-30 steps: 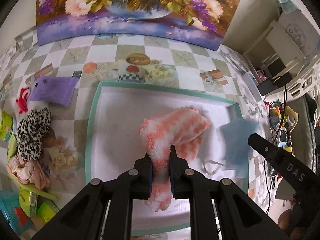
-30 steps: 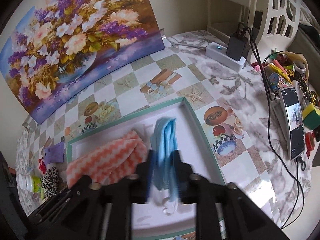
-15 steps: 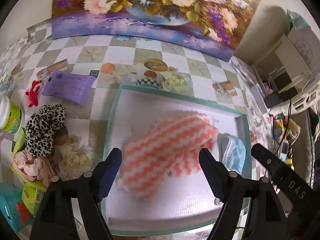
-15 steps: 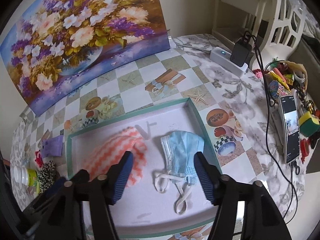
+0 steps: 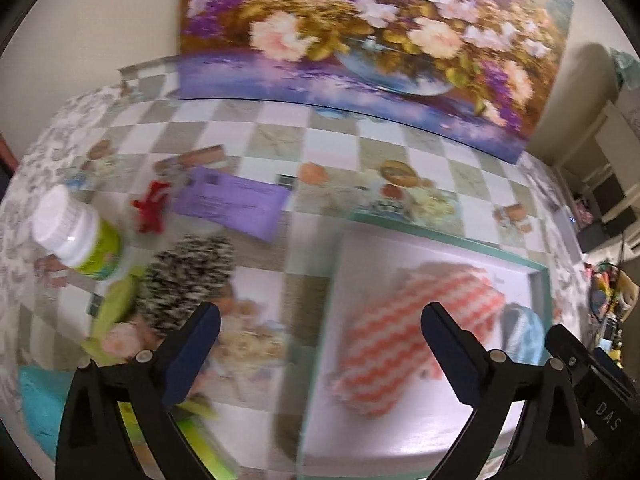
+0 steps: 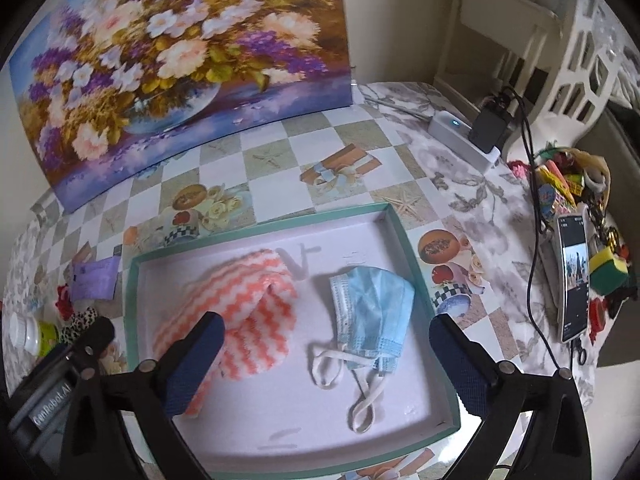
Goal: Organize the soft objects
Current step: 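Move the left gripper to the lime-green cloth while the right reaches the leopard scrunchie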
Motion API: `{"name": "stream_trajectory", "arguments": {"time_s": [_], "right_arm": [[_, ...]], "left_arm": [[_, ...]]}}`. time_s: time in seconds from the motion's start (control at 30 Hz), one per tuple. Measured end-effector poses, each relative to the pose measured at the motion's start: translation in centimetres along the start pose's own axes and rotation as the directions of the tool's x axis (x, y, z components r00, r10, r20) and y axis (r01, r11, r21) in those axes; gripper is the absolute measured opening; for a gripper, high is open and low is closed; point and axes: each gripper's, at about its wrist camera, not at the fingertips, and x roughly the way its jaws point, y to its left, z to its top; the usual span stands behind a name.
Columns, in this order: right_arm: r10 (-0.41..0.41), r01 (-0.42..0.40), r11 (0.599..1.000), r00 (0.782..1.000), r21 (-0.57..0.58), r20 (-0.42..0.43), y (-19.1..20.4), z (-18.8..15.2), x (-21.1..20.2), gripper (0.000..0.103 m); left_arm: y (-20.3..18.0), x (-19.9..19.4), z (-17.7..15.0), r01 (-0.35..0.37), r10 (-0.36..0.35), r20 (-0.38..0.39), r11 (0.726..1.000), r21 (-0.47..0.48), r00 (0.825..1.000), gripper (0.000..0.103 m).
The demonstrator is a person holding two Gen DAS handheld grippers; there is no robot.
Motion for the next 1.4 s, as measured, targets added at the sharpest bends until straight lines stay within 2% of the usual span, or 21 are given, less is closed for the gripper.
{"name": "stream_trajectory", "arguments": {"time_s": [0.2,0.4,0.57,0.73,0.83,0.93,1.1,1.27,1.4], "right_arm": [[0.022,-0.022,0.997,1.0,-0.074,0.001,3.2,-0.6,-0.3,0.103],[0.114,-0.113,0.987,0.993,-0.119,0.007,6.4,-1.4,-1.3,0.103],[0.189,-0.188,0.968,0.982,-0.167,-0.011,9.3,-2.4,-2.0,0.103],[0.22,-0.225,0.942,0.974,-0.249,-0.05,12.9,-3.8,-1.7,0.103],[0.244,-0.261,0.922,0.965,-0.285,-0.093,14.8,-4.7,-1.1,0.103],[0.273,-0.302,0.901,0.953,-0.312,-0.133,17.0,-5.6,-0.4,0.103],[0.313,-0.36,0.869,0.931,-0.341,-0.185,20.0,-6.4,0.8,0.103],[0.322,-0.366,0.866,0.929,-0.341,-0.181,21.2,-6.2,2.2,0.103],[0.349,-0.39,0.855,0.92,-0.341,-0.176,21.8,-5.8,3.0,0.103]], "left_arm": [[3.5,-1.1,0.5,-0.106,0.106,-0.02,0.994,-0.029,0.994,0.101],[8.0,-4.0,1.1,-0.154,0.157,0.018,0.983,-0.104,0.987,0.101],[11.7,-5.4,1.2,-0.182,0.187,0.019,0.971,-0.153,0.982,0.101],[14.8,-6.2,0.8,-0.239,0.246,0.01,0.953,-0.186,0.969,0.101],[16.2,-5.8,0.5,-0.238,0.24,-0.017,0.947,-0.216,0.971,0.101],[17.3,-4.8,0.3,-0.215,0.206,-0.063,0.948,-0.235,0.977,0.101],[18.2,-2.8,0.0,-0.222,0.199,-0.117,0.943,-0.249,0.973,0.101],[19.5,-1.2,0.0,-0.186,0.146,-0.148,0.93,-0.317,0.978,0.101],[19.5,0.0,0.2,-0.187,0.139,-0.17,0.931,-0.313,0.976,0.101]]}}
